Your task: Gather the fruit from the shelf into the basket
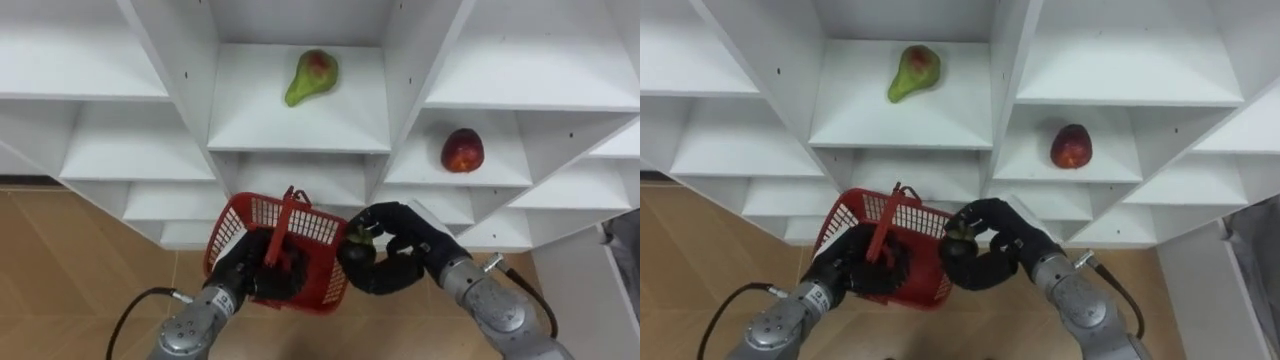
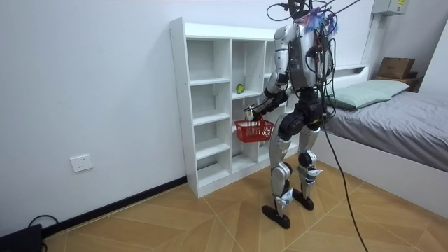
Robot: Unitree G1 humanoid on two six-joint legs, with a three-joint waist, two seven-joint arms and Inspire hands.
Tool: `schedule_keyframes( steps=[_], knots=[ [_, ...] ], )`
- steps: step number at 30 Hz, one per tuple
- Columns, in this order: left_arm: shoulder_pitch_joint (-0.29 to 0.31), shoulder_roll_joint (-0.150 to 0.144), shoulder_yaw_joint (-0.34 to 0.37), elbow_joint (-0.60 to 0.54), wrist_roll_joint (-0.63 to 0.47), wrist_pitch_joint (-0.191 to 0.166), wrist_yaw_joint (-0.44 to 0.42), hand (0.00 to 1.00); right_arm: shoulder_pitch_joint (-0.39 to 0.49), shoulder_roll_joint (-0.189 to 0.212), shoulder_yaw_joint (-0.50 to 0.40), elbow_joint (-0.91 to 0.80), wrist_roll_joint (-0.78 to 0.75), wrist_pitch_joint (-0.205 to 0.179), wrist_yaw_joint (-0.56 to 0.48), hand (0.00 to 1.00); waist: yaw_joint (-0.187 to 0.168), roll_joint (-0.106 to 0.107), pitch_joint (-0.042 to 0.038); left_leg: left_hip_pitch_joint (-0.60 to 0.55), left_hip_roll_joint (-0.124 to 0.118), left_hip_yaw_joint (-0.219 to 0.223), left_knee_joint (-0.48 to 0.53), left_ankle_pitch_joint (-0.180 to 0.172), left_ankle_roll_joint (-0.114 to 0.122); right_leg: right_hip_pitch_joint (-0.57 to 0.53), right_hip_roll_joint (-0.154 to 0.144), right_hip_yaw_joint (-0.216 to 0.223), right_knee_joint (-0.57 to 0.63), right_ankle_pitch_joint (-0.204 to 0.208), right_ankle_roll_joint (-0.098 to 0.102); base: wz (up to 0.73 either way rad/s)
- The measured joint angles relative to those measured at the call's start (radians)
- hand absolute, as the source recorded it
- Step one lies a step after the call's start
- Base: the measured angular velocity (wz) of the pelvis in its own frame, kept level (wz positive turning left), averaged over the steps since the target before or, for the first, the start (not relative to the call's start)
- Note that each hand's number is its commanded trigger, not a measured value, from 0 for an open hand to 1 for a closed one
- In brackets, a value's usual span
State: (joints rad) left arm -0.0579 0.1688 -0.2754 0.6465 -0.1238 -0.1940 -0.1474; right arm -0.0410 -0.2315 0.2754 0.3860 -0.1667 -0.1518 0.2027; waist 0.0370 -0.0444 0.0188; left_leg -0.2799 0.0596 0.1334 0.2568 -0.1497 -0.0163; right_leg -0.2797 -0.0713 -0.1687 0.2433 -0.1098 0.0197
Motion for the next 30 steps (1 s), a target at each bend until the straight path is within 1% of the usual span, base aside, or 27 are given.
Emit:
schedule_keyframes(
  steps=[5,14,21,26,27,28,29,30],
  knots=[
    [-0.008,0.0,-0.01,0.0,-0.003,0.0,-0.011,1.0,-0.023,-0.002,0.019,0.04,0.0,0.0,-0.01,1.0,0.001,0.002,0.0003,-0.011,0.0,0.001,0.002,0.002,0.001,-0.016,-0.002,0.0,0.012,0.001,-0.001,0.0],
    [-0.013,0.0,-0.025,-0.021,-0.003,0.0,-0.063,1.0,-0.026,-0.006,0.02,0.04,0.0,0.0,-0.017,1.0,0.0,0.002,0.0007,-0.037,0.0,-0.001,0.012,0.003,0.002,-0.037,-0.003,-0.003,0.015,0.001,-0.002,0.0],
    [-0.013,0.001,-0.027,-0.039,-0.004,0.0,-0.083,1.0,-0.027,-0.007,0.021,0.04,0.001,0.0,-0.018,1.0,-0.001,0.002,0.0007,-0.042,0.0,-0.002,0.012,0.002,0.002,-0.04,-0.004,-0.006,0.015,0.001,-0.002,0.0],
    [-0.014,0.002,-0.05,-0.046,-0.004,0.0,-0.102,1.0,-0.03,-0.004,0.028,0.048,-0.001,0.0,-0.017,1.0,-0.003,0.003,0.0014,-0.042,0.0,-0.003,0.012,0.003,0.002,-0.039,-0.003,-0.005,0.014,0.001,-0.002,0.0],
    [-0.014,0.004,-0.059,-0.045,-0.004,0.0,-0.101,1.0,-0.039,-0.004,0.036,0.065,-0.001,0.0,-0.018,0.96,-0.004,0.004,0.0018,-0.042,0.0,-0.003,0.013,0.003,0.002,-0.039,-0.003,-0.005,0.014,0.001,-0.002,0.0],
    [-0.014,0.007,-0.064,-0.044,-0.004,0.0,-0.102,1.0,-0.043,-0.004,0.038,0.074,-0.001,0.0,-0.018,0.72,-0.004,0.004,0.0022,-0.042,0.0,-0.003,0.013,0.003,0.002,-0.039,-0.003,-0.005,0.014,0.001,-0.002,0.0],
    [-0.014,0.008,-0.07,-0.045,-0.004,0.0,-0.103,1.0,-0.046,-0.004,0.04,0.083,-0.001,0.001,-0.018,0.16,-0.004,0.006,0.0037,-0.043,0.0,-0.004,0.013,0.003,0.002,-0.039,-0.003,-0.006,0.014,0.001,-0.002,0.0],
    [-0.014,0.01,-0.078,-0.045,-0.004,0.0,-0.103,1.0,-0.053,-0.004,0.046,0.096,-0.001,0.001,-0.02,0.0,-0.004,0.007,0.0042,-0.044,0.0,-0.005,0.013,0.003,0.002,-0.039,-0.003,-0.007,0.014,0.001,-0.002,0.0]
  ],
)
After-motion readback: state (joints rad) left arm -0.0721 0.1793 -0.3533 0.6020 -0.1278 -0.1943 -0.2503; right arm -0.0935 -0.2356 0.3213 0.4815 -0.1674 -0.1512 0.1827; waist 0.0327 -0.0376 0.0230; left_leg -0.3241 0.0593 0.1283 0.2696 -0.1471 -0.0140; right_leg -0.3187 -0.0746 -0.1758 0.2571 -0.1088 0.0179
